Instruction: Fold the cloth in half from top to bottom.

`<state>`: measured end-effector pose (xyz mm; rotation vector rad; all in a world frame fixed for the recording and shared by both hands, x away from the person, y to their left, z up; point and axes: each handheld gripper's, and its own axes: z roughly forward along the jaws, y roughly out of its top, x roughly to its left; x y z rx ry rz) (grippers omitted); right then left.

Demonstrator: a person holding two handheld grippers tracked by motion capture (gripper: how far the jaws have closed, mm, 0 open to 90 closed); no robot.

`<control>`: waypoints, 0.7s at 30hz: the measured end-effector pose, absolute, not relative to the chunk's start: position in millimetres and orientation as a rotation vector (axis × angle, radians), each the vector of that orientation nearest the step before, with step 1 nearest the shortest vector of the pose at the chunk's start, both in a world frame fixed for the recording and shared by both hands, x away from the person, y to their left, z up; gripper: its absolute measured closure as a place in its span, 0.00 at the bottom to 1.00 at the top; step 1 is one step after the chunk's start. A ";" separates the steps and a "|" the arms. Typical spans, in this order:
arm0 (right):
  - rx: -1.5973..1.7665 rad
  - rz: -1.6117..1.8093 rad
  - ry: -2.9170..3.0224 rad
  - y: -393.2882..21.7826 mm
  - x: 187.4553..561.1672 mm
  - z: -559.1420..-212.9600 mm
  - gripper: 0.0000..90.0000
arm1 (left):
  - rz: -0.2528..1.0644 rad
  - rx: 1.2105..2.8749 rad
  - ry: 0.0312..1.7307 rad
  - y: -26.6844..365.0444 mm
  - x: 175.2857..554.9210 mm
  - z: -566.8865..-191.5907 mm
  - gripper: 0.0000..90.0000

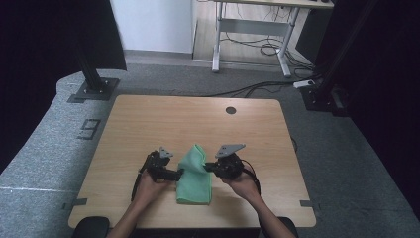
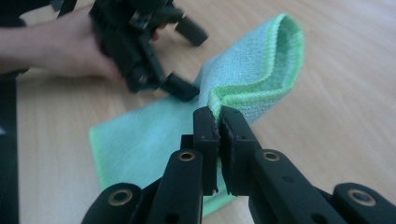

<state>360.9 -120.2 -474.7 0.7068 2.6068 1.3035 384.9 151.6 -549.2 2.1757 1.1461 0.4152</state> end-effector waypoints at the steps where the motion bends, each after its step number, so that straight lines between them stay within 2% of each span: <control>1: 0.707 1.302 2.614 -121.1 358.3 -476.6 0.94 | 0.415 2.175 1.146 151.6 384.9 -549.3 0.00; 21: 0.725 1.228 2.761 -119.5 332.5 -525.6 0.93 | 0.413 2.174 1.145 151.7 384.8 -549.3 0.00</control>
